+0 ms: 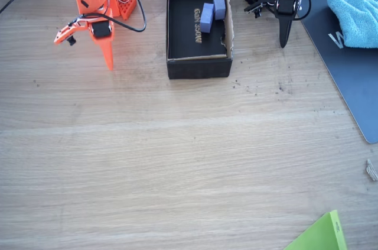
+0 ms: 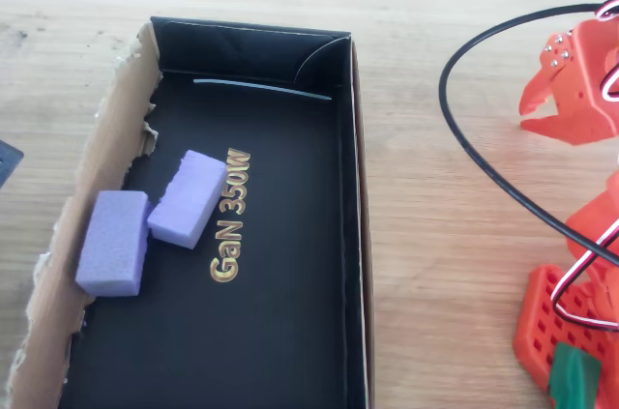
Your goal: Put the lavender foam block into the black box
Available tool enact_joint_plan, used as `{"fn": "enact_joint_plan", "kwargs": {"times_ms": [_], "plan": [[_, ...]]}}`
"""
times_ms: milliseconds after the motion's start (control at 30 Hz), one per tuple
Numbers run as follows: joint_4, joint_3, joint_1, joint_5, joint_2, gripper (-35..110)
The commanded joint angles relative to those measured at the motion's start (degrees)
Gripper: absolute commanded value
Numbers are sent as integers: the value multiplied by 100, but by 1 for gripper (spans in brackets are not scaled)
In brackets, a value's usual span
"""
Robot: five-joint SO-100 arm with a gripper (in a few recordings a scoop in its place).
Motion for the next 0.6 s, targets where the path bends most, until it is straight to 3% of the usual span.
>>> {"fn": "enact_joint_plan", "kwargs": {"times_ms": [0, 133, 200, 567], "plan": [[343, 132, 62, 105, 18, 0], [879, 141, 114, 9, 246, 7], [1046, 149, 123, 26, 510, 0], [1784, 158, 88, 97, 1758, 0]]}}
